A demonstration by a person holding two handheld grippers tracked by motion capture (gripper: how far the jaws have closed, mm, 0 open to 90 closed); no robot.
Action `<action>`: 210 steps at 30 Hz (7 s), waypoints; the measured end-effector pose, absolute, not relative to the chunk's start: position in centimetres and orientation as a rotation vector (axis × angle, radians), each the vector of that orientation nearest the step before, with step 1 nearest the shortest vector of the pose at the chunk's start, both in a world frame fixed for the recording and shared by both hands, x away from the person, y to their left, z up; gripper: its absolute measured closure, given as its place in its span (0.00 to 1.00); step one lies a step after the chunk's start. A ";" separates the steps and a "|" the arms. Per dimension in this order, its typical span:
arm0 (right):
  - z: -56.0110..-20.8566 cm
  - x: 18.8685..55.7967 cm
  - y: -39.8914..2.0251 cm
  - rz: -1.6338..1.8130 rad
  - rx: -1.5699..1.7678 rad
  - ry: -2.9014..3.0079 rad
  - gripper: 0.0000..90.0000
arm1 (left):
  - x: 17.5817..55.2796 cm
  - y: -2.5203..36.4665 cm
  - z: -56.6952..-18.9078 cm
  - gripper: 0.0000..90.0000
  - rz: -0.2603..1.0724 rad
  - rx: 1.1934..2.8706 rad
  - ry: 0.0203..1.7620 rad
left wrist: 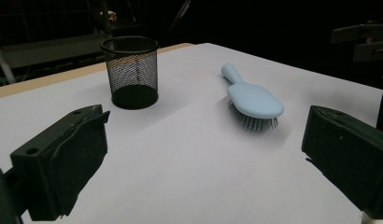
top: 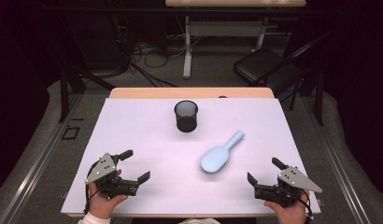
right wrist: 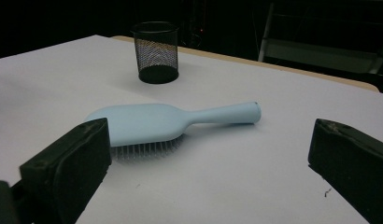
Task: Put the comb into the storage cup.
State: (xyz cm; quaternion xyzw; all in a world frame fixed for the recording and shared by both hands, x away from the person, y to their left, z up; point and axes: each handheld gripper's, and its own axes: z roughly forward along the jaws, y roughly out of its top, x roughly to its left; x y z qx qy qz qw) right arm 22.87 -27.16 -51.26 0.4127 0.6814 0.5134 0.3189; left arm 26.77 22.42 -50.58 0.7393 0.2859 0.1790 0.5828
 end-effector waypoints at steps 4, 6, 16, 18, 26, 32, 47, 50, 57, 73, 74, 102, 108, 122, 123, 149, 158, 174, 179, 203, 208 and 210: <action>-51.3 22.9 -27.1 1.337 1.085 1.807 0.00 | 26.7 22.4 -50.6 0.00 0.425 1.728 0.667; -51.3 23.0 -27.1 1.327 1.074 1.811 0.00 | 26.7 22.4 -50.6 0.00 0.435 1.730 0.666; -51.5 23.9 -26.6 1.266 1.055 1.858 0.16 | 26.5 22.4 -50.9 0.01 0.458 1.742 0.672; -51.5 24.0 -26.7 1.263 1.054 1.855 0.17 | 26.4 22.4 -50.9 0.01 0.454 1.742 0.673; -51.2 24.4 -26.5 1.236 1.063 1.853 0.30 | 26.3 22.6 -51.0 0.01 0.456 1.742 0.685; -51.1 24.9 -26.3 1.232 1.089 1.875 0.42 | 26.3 22.6 -51.0 0.01 0.459 1.732 0.701; -50.3 26.4 -27.1 1.248 1.230 1.894 0.55 | 26.4 22.7 -51.1 0.01 0.461 1.730 0.717; -49.9 26.9 -27.3 1.240 1.259 1.904 0.58 | 26.4 22.7 -51.1 0.01 0.456 1.731 0.721; -48.8 28.1 -27.3 1.232 1.263 1.939 0.63 | 26.4 22.7 -51.1 0.02 0.457 1.734 0.725; -46.5 31.6 -26.2 1.180 1.303 2.013 0.67 | 26.5 22.7 -51.1 0.02 0.448 1.735 0.735; -46.3 31.9 -26.1 1.173 1.299 2.019 0.67 | 26.5 22.7 -51.1 0.02 0.448 1.735 0.734; -46.1 39.9 -24.4 1.016 1.441 2.057 0.95 | 26.5 22.7 -51.2 0.03 0.441 1.738 0.735; -46.4 41.0 -23.4 0.989 1.467 2.076 1.00 | 26.5 22.7 -51.2 0.03 0.440 1.738 0.735; -48.6 44.2 -21.9 0.894 1.535 2.073 1.00 | 26.6 22.7 -51.3 0.04 0.438 1.737 0.741; -48.8 44.4 -21.8 0.891 1.545 2.068 1.00 | 26.6 22.7 -51.3 0.04 0.438 1.736 0.742; -52.4 46.8 -21.8 0.790 1.668 2.060 1.00 | 26.7 22.7 -51.4 0.04 0.436 1.739 0.742; -53.0 46.8 -21.7 0.743 1.677 2.088 1.00 | 26.6 22.7 -51.4 0.05 0.435 1.738 0.741; -53.0 46.6 -22.4 0.700 1.679 2.109 1.00 | 26.7 22.7 -51.4 0.05 0.436 1.739 0.743; -52.9 46.2 -22.8 0.695 1.688 2.116 1.00 | 26.7 22.7 -51.4 0.05 0.435 1.743 0.744; -53.4 43.4 -24.2 0.664 1.683 2.226 1.00 | 26.7 22.7 -51.4 0.05 0.439 1.739 0.751; -53.4 42.4 -24.9 0.687 1.686 2.241 1.00 | 26.7 22.7 -51.4 0.05 0.437 1.737 0.749; -53.4 41.9 -25.1 0.697 1.686 2.241 1.00 | 26.7 22.7 -51.4 0.05 0.440 1.740 0.751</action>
